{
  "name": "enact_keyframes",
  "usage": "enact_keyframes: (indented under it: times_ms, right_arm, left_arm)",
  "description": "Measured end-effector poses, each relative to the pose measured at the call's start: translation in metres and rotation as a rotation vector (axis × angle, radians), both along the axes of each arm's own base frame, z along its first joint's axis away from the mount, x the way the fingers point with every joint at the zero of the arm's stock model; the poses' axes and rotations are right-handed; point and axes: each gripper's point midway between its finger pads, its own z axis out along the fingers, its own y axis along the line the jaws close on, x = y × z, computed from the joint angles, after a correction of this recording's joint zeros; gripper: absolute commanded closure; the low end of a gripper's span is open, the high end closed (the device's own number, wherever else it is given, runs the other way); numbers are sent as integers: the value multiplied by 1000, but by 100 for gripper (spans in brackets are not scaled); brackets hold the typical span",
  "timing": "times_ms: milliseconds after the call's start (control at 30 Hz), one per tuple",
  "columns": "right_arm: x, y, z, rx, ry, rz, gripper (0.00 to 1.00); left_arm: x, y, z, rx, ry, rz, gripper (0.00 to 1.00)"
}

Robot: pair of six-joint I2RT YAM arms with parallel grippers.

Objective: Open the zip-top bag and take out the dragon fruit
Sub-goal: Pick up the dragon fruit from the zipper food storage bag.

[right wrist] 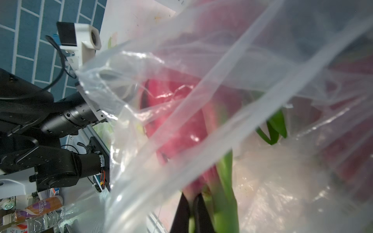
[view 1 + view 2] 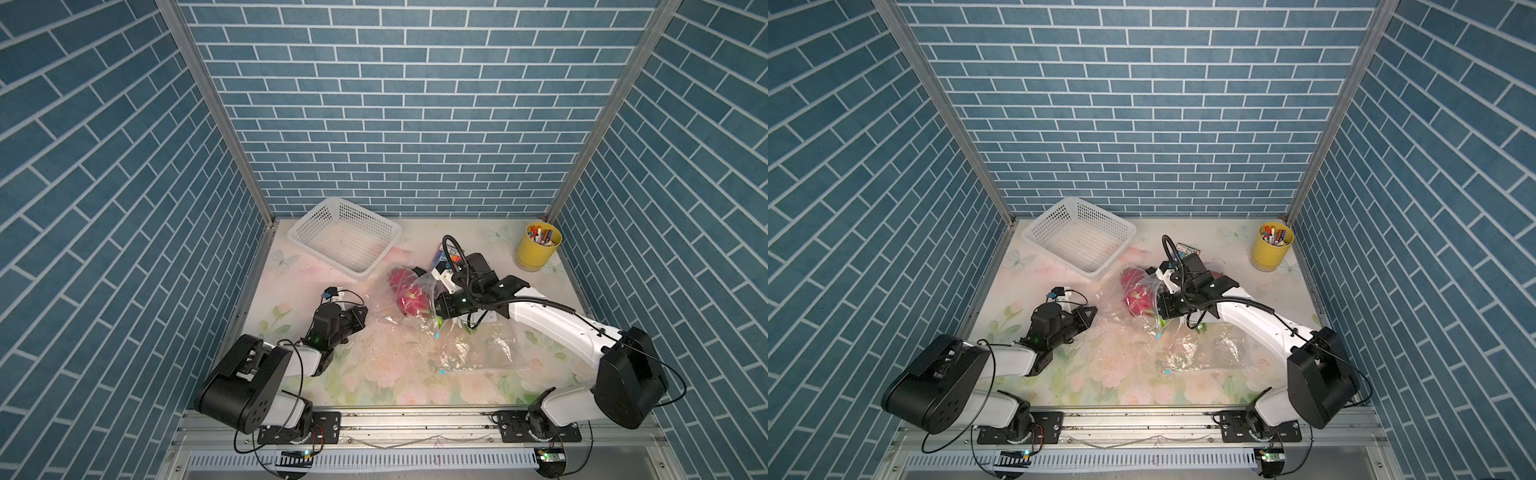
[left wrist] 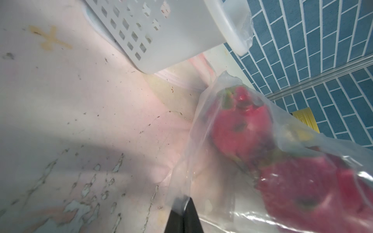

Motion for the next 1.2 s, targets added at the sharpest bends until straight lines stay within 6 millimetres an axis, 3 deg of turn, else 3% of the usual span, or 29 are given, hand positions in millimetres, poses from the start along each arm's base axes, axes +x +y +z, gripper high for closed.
enact_keyframes:
  times_ms: [500,800,1200]
  right_arm:
    - [0,-55,42,25,-37,-120,100]
    - [-12,-95,72,44,-96,-199,100]
    - [-20,-134,82,-33,-145,-302,100]
  left_arm:
    - [-1,12,5,47,-8,23,100]
    - [-1,19,4,59,-3,43,100]
    - [-2,24,2,86,5,48,100]
